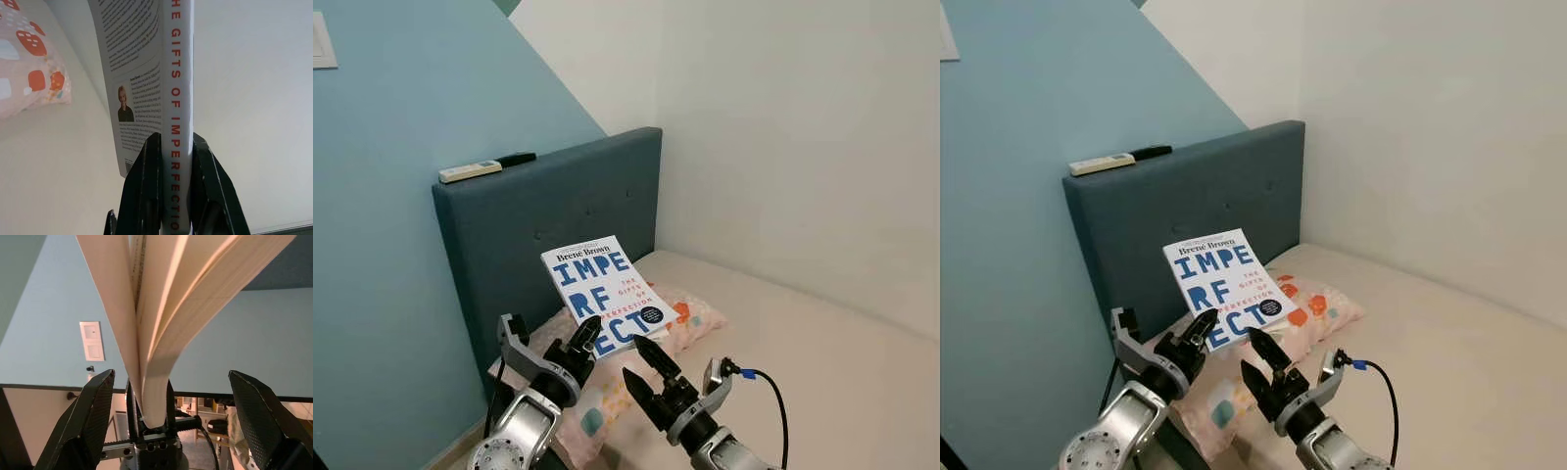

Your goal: Clean up the room

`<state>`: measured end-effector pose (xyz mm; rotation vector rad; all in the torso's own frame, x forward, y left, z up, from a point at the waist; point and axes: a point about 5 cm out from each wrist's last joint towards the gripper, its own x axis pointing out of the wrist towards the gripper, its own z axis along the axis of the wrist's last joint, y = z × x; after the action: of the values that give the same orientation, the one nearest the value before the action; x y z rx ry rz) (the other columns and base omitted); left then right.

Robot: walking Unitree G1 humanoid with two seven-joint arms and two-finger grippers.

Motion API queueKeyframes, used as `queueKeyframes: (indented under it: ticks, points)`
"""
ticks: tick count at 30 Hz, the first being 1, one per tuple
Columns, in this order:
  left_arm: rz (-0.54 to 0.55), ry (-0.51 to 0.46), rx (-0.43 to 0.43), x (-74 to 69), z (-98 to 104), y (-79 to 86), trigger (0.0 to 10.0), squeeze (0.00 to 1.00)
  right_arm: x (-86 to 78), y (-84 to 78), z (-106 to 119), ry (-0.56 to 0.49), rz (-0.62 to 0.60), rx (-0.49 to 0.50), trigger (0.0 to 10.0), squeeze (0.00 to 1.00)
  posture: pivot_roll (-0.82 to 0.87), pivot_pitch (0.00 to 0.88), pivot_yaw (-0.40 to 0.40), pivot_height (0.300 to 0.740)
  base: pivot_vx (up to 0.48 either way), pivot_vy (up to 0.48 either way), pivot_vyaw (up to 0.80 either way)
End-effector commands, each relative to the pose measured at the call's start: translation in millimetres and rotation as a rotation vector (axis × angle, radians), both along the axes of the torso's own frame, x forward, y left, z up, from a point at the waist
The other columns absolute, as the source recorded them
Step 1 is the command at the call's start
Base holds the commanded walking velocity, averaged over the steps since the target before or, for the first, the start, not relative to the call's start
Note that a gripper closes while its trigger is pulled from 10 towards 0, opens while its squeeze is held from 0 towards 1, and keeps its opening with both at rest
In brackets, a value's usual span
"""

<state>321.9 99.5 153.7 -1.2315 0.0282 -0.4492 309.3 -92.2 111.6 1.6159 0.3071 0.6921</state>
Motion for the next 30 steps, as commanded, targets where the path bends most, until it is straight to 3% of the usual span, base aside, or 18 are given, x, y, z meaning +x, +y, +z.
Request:
queueKeyframes:
  ticks: [1,6,7,8,9,13,14,15,16,30]
  points:
    - [-0.04,0.028,-0.096,-14.5,-10,-22.6,10.0,0.0,4.8,23.2,19,-0.056,0.037,0.077,10.0,0.0,0.03,0.065,0.003,0.74,0.0,0.0,0.0]
    - [-0.046,0.033,-0.091,-15.2,-11,-23.6,10.0,0.0,6.6,22.4,21,-0.067,0.026,0.077,10.0,0.0,0.03,0.064,0.003,0.74,0.0,0.0,0.0]
    - [-0.049,0.032,-0.088,-15.2,-11,-24.0,10.0,0.0,7.5,22.0,22,-0.068,0.022,0.075,9.4,0.0,0.03,0.065,0.002,0.74,0.0,0.0,0.0]
    - [-0.052,0.033,-0.088,-15.4,-11,-24.4,10.0,0.0,8.2,21.7,22,-0.069,0.02,0.074,3.6,0.0,0.04,0.065,0.002,0.74,0.0,0.0,0.0]
    - [-0.056,0.033,-0.084,-15.6,-11,-24.7,10.0,0.0,8.8,21.6,22,-0.07,0.019,0.074,0.0,0.0,0.04,0.065,0.002,0.74,0.0,0.0,0.0]
    - [-0.061,0.037,-0.074,-16.7,-12,-25.7,10.0,0.0,8.7,23.2,25,-0.094,0.03,0.065,0.0,0.0,0.04,0.067,0.001,0.74,0.0,0.0,0.0]
    - [-0.064,0.039,-0.07,-16.9,-13,-26.3,10.0,0.0,8.6,24.0,27,-0.104,0.036,0.054,4.7,0.0,0.04,0.067,0.001,0.74,0.0,0.0,0.0]
    - [-0.065,0.041,-0.068,-17.0,-13,-26.6,10.0,0.0,8.4,24.6,27,-0.111,0.04,0.046,4.7,0.0,0.04,0.067,0.001,0.74,0.0,0.0,0.0]
    - [-0.069,0.041,-0.065,-17.2,-13,-27.4,10.0,0.0,8.5,25.3,28,-0.118,0.044,0.038,10.0,0.0,0.04,0.068,0.001,0.74,0.0,0.0,0.0]
    - [-0.095,0.036,-0.053,-20.2,-13,-33.3,10.0,0.0,16.5,25.4,33,-0.139,0.013,0.009,10.0,0.0,0.04,0.074,-0.002,0.74,0.0,0.0,0.0]
